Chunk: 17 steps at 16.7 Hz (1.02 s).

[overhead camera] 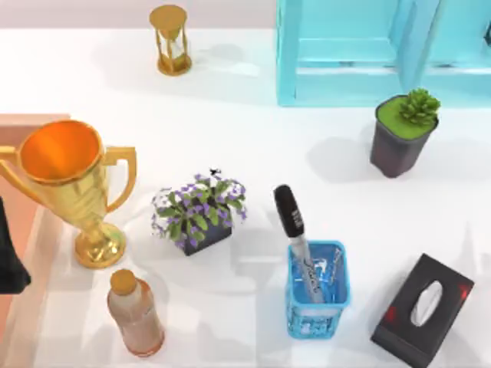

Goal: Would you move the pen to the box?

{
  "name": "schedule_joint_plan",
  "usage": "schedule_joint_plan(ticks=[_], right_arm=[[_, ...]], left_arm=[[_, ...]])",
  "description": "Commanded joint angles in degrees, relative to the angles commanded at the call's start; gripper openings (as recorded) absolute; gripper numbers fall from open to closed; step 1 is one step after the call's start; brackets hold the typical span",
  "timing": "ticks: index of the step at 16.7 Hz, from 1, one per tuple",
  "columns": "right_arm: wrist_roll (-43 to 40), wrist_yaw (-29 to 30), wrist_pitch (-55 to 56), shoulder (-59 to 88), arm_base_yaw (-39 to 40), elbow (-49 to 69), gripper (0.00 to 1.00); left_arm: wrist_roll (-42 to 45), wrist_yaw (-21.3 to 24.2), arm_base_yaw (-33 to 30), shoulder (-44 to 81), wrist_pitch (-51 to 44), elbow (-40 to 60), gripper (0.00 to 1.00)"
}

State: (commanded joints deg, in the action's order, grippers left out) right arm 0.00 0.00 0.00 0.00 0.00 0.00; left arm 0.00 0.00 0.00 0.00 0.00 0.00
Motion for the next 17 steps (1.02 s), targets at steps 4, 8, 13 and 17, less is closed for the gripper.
schedule_joint_plan(ticks=[4,8,13,17], right_arm=[[0.0,0.0,0.0,0.0,0.0,0.0,1.0],[0.0,0.0,0.0,0.0,0.0,0.0,1.0],[0.0,0.0,0.0,0.0,0.0,0.0,1.0],[0.0,0.0,0.0,0.0,0.0,0.0,1.0]], left_arm=[[-0.32,0.55,-1.79,1.97,0.57,1.74,1.0],[-2.4,3.02,-11.59,12.86,3.7,9.61,1.0],[-9.54,6.62,-28.97,36.67,9.22,19.85,1.0],[-18.77,8.31,-39.49,52.94,13.03,23.63,1.0]])
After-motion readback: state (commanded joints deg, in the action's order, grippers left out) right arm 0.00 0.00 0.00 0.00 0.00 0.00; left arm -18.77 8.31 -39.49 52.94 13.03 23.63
